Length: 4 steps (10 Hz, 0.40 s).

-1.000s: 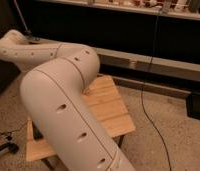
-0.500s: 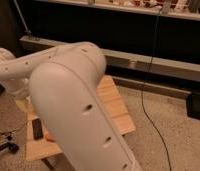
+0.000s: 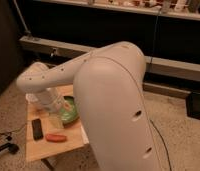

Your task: Move the arm in a circular motion

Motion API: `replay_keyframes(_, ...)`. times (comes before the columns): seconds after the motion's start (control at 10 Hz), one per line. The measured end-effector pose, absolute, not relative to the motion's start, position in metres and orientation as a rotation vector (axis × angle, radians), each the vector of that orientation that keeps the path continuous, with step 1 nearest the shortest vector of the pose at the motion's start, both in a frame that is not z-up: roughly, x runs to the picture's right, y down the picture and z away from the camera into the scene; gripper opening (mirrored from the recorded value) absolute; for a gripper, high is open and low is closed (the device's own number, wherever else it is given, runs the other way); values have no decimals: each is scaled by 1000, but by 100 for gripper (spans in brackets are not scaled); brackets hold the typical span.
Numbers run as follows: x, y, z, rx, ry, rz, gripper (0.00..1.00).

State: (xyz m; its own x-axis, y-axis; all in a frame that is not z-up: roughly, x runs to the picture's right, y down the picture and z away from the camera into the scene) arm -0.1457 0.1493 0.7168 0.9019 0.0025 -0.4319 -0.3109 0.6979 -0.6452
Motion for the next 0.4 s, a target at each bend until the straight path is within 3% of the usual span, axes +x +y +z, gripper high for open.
replay_keyframes(0.4, -96, 109, 769, -680, 524, 397, 65)
